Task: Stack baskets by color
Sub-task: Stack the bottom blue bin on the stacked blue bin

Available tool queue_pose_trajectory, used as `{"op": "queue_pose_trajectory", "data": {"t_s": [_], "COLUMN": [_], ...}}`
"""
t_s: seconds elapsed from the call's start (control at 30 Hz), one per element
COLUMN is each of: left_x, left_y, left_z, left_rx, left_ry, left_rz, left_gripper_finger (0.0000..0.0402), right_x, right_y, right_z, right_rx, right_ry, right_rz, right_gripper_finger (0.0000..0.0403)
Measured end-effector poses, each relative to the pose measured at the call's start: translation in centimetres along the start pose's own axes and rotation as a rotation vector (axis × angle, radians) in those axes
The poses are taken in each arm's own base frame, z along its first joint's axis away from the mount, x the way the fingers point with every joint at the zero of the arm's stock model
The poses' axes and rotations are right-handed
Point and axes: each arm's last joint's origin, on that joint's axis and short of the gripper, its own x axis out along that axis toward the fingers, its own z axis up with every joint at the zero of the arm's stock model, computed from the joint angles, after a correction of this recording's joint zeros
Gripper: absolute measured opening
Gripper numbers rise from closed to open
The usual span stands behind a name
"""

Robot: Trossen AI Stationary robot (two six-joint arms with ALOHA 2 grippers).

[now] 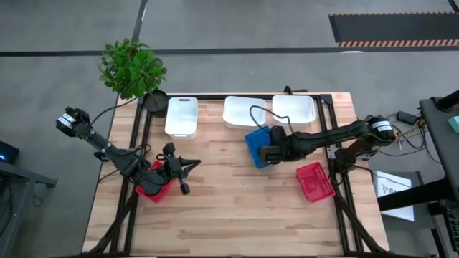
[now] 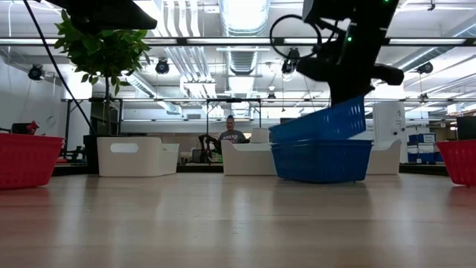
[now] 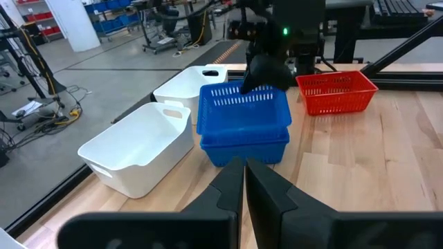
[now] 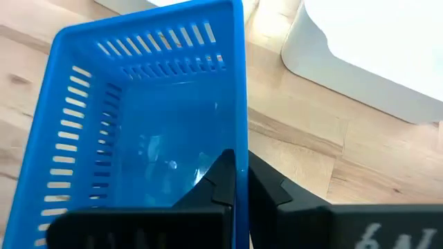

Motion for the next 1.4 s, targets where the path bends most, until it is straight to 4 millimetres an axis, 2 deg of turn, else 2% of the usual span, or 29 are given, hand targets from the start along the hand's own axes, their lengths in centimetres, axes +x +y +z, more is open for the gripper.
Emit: {"op": "queue_pose_trajectory", "data": {"t_s": [0.23, 0.5, 0.77, 1.2, 1.3, 1.4], "left_x": [0.0, 0.0, 0.0, 0.0, 0.0, 0.0], "left_y": [0.0, 0.0, 0.0, 0.0, 0.0, 0.0], "left_z": [0.0, 0.0, 0.0, 0.0, 0.0, 0.0], "left_rx": [0.000, 0.000, -0.001, -0.001, -0.001, -0.001], "left_ry": [0.000, 0.000, 0.000, 0.000, 0.000, 0.000], "left_rz": [0.000, 0.000, 0.000, 0.000, 0.000, 0.000], "left_gripper_finger": [0.0001, 0.0001, 0.0001, 0.0001, 0.0001, 0.0001], "right_x": [-1.1, 0.6, 0.7, 1.8, 1.8, 1.8], "right_y": [-0.9, -0.6, -0.6, -0.4, -0.5, -0.5], "right_z": [0.6, -0.4, -0.1, -0.8, -0.8, -0.8], "right_rx": [0.017, 0.014, 0.040, 0.041, 0.032, 0.031], "right_ry": [-0.005, 0.014, 0.003, -0.014, -0.013, -0.016], "right_rz": [0.043, 0.002, 0.027, 0.048, 0.047, 0.045], "right_gripper_finger": [0.0009, 0.0009, 0.0009, 0.0009, 0.0020, 0.0048]}}
